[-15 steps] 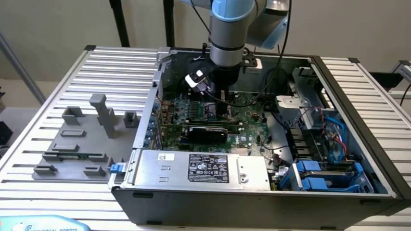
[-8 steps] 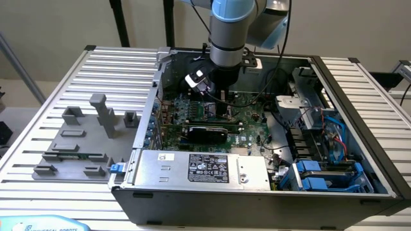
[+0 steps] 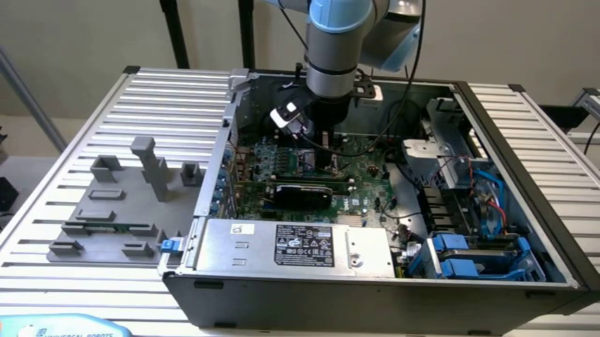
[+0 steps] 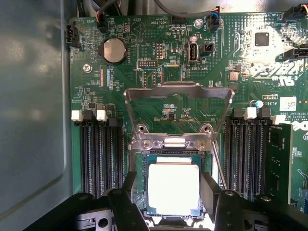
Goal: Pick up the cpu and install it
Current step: 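Place the cpu into insertion slot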
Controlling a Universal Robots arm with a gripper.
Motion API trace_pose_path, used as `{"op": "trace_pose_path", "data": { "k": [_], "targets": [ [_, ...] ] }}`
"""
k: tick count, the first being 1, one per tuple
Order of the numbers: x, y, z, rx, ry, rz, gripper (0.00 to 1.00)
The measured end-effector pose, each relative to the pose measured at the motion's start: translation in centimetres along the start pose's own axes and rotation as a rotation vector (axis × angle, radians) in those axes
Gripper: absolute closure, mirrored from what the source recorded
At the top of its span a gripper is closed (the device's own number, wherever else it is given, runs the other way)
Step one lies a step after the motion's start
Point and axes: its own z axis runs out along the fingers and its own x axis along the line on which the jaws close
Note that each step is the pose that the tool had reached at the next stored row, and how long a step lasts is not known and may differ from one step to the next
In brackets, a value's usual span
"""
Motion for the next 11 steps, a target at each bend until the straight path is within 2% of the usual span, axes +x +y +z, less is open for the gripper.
{"op": "trace_pose_path", "data": {
  "k": [8,11],
  "targets": [
    [0.01,0.00,-0.25,0.0005,0.0000,0.000,0.37],
    [0.01,0.01,-0.29,0.0006,-0.0020,0.000,0.37]
  ]
}}
